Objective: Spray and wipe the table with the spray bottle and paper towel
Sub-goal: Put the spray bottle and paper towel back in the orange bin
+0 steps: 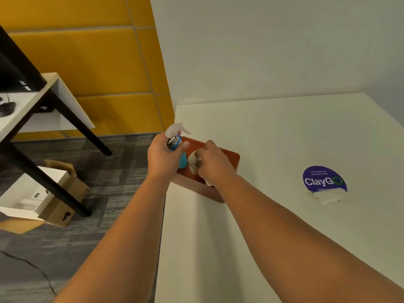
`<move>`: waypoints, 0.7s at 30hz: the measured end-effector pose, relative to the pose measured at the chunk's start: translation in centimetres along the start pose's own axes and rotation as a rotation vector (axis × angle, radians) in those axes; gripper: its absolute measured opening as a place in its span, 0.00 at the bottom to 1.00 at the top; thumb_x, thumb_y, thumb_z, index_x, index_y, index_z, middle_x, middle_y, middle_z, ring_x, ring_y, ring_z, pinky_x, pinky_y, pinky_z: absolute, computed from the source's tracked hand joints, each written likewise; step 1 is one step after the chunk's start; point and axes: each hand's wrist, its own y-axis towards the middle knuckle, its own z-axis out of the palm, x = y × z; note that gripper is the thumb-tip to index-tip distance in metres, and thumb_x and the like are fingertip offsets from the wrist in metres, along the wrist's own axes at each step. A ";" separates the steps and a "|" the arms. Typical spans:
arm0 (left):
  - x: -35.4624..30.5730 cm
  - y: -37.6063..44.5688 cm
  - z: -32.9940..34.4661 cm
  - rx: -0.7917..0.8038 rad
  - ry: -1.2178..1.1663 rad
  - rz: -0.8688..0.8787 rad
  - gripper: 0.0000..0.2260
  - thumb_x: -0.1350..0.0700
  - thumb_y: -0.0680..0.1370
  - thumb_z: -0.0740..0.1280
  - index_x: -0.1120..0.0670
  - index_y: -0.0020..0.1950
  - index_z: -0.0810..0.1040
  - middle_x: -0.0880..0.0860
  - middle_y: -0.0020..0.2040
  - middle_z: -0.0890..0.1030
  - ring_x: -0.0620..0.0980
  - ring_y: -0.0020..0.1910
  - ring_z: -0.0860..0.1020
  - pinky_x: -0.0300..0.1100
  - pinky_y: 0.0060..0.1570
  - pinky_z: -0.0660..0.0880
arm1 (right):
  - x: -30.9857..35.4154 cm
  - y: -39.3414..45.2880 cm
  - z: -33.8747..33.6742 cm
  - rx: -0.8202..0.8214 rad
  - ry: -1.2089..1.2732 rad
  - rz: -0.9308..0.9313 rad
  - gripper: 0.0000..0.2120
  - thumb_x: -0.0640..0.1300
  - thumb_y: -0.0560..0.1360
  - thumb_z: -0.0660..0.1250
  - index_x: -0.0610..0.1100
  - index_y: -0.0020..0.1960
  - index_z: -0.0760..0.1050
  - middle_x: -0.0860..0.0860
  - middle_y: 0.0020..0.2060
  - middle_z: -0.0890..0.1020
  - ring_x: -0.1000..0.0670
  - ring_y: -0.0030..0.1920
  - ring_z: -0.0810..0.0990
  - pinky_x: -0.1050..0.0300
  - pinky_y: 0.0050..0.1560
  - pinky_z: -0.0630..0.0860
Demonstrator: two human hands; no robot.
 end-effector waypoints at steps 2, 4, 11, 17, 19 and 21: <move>0.8 0.6 0.6 0.030 0.060 -0.017 0.18 0.51 0.74 0.73 0.53 0.63 0.77 0.50 0.55 0.80 0.50 0.54 0.78 0.46 0.54 0.78 | -0.2 0.6 0.8 0.073 -0.020 0.041 0.12 0.45 0.72 0.69 0.47 0.54 0.76 0.50 0.51 0.70 0.49 0.45 0.72 0.52 0.50 0.76; 1.8 0.8 1.1 0.059 0.120 -0.011 0.18 0.49 0.74 0.73 0.52 0.61 0.78 0.51 0.55 0.81 0.52 0.55 0.79 0.51 0.54 0.78 | -1.0 0.9 1.7 0.130 -0.059 0.076 0.12 0.46 0.72 0.68 0.47 0.55 0.75 0.50 0.48 0.72 0.50 0.42 0.72 0.53 0.48 0.76; 3.7 -1.2 2.4 0.137 0.189 -0.047 0.14 0.49 0.75 0.73 0.51 0.58 0.80 0.50 0.52 0.81 0.50 0.50 0.78 0.48 0.50 0.76 | -5.0 0.1 0.6 0.263 -0.099 0.036 0.10 0.40 0.73 0.64 0.45 0.54 0.75 0.46 0.50 0.76 0.46 0.46 0.76 0.51 0.48 0.77; 3.7 -5.6 5.0 0.118 0.144 -0.065 0.11 0.53 0.74 0.73 0.52 0.55 0.79 0.51 0.49 0.81 0.51 0.48 0.79 0.48 0.47 0.76 | -8.2 -1.7 -1.6 0.230 -0.096 0.055 0.13 0.42 0.72 0.69 0.47 0.57 0.74 0.51 0.49 0.74 0.48 0.47 0.75 0.55 0.49 0.76; 3.3 -6.8 5.7 0.076 0.137 -0.071 0.11 0.54 0.74 0.74 0.54 0.54 0.79 0.52 0.48 0.80 0.52 0.47 0.78 0.48 0.47 0.76 | -8.7 -2.5 -1.7 0.197 -0.110 0.016 0.13 0.42 0.72 0.70 0.48 0.55 0.74 0.51 0.49 0.72 0.48 0.47 0.75 0.53 0.49 0.77; 2.9 -8.0 6.3 0.032 0.154 -0.069 0.10 0.54 0.74 0.74 0.55 0.53 0.79 0.53 0.47 0.79 0.53 0.46 0.77 0.46 0.45 0.73 | -8.9 -3.3 -1.9 0.183 -0.166 -0.015 0.12 0.43 0.71 0.70 0.49 0.54 0.73 0.51 0.50 0.70 0.47 0.47 0.74 0.53 0.48 0.77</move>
